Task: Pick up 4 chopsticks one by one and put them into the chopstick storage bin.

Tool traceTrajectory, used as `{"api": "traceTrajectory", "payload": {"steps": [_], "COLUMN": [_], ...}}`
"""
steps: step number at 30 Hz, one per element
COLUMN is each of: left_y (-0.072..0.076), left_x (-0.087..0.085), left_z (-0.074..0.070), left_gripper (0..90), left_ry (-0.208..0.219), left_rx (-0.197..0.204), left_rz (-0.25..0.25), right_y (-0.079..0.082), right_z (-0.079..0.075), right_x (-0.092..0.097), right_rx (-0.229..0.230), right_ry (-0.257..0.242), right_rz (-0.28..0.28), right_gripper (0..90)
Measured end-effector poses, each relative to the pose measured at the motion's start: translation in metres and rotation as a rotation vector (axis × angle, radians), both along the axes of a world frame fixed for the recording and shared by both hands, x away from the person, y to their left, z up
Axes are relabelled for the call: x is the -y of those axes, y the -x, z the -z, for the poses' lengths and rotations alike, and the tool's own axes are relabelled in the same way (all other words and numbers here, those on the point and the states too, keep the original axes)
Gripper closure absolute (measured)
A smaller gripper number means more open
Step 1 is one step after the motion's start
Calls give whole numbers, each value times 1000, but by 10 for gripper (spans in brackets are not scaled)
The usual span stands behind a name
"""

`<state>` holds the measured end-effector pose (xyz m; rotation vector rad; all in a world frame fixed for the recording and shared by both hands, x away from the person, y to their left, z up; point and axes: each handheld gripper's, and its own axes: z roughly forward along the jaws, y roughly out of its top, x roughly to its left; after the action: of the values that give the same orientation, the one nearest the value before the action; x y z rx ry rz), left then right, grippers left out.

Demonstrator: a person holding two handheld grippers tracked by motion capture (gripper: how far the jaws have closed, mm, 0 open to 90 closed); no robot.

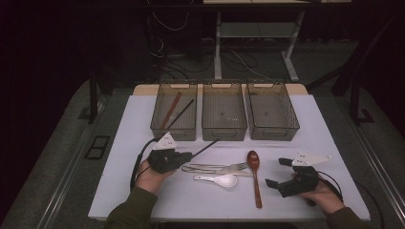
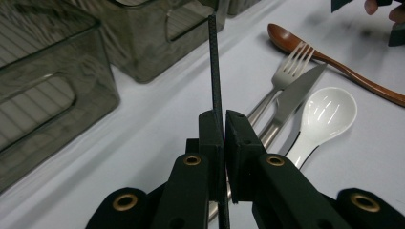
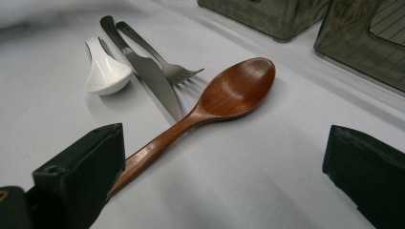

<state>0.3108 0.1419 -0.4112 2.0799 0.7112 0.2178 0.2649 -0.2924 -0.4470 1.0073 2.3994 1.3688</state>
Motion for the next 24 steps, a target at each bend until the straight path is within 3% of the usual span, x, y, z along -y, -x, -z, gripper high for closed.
{"api": "traceTrajectory", "payload": {"steps": [12, 24], "left_y": [-5, -23], "left_x": [-18, -26], "left_z": [-12, -25], "left_gripper": [851, 851], "left_ry": [29, 30], "left_rx": [16, 31], "left_rz": [-45, -69], "right_y": [0, -2], "right_z": [0, 1], "right_x": [0, 0], "right_rx": [-2, -9], "right_ry": [2, 6], "right_rz": [0, 4], "right_gripper": [7, 7]}}
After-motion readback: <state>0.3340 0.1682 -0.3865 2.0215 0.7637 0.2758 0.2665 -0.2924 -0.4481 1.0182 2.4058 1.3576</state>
